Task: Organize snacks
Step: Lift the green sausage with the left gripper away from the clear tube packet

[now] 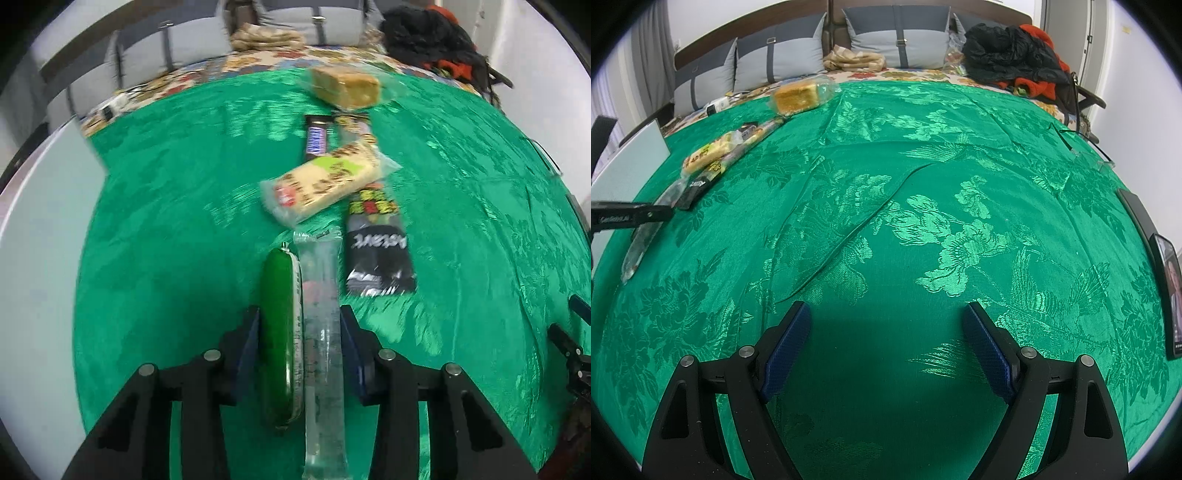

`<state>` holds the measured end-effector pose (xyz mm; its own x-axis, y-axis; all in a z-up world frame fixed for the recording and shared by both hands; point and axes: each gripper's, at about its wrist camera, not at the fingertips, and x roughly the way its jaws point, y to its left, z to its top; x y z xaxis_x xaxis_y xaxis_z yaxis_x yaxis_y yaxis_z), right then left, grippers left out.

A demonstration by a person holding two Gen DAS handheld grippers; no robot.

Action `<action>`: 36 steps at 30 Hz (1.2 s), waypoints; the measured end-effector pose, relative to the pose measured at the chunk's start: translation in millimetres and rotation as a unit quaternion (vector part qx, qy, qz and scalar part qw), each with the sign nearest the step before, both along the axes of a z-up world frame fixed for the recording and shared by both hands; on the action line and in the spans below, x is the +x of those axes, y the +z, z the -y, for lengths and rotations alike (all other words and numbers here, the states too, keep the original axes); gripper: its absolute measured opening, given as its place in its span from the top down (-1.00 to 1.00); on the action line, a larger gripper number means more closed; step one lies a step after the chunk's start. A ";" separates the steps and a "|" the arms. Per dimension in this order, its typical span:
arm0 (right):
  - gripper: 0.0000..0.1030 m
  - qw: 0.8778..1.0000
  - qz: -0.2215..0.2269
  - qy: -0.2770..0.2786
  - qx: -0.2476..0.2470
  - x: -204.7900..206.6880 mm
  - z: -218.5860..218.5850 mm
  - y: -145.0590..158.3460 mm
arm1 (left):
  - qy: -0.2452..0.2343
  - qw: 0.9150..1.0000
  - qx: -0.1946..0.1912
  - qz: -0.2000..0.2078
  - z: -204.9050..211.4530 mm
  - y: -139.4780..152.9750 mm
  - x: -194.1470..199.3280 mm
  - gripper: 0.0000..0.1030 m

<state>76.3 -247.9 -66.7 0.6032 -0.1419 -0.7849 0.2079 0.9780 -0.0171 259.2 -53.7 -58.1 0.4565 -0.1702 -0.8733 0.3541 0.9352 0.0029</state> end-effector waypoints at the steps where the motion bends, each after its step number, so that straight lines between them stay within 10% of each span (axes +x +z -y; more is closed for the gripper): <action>1: -0.69 1.000 0.000 0.000 0.000 -0.1 0.0 -0.1 | 0.011 1.000 -0.005 0.003 -7.4 2.4 -5.7 0.21; 4: -0.69 1.000 0.000 0.000 0.000 0.0 -0.1 0.0 | 0.044 0.999 -0.019 0.014 -34.6 14.3 -31.7 0.32; 5: -0.69 1.000 0.000 0.000 0.000 -0.1 0.1 0.0 | 0.052 0.998 -0.019 0.022 -41.9 18.1 -39.6 0.78; 8: -0.69 1.000 0.000 0.000 0.000 -0.2 0.1 0.0 | 0.074 0.996 -0.045 0.008 -65.7 20.1 -58.7 0.86; 13: -0.69 1.000 0.000 0.000 0.000 -0.3 -0.1 0.2 | 0.083 0.993 -0.090 0.003 -82.8 13.3 -73.9 0.56; 16: -0.69 1.000 0.000 0.000 0.000 -0.3 0.0 0.2 | 0.100 0.990 -0.096 0.029 -88.0 21.4 -79.6 -0.04; 24: -0.69 1.000 0.000 0.000 0.000 -0.5 -0.2 0.4 | 0.041 0.999 -0.027 0.017 -69.4 9.3 -67.9 -0.09; 36: -0.69 1.000 0.000 0.000 0.000 -0.9 0.0 0.6 | 0.084 0.994 -0.066 -0.005 -79.1 4.3 -30.5 -0.09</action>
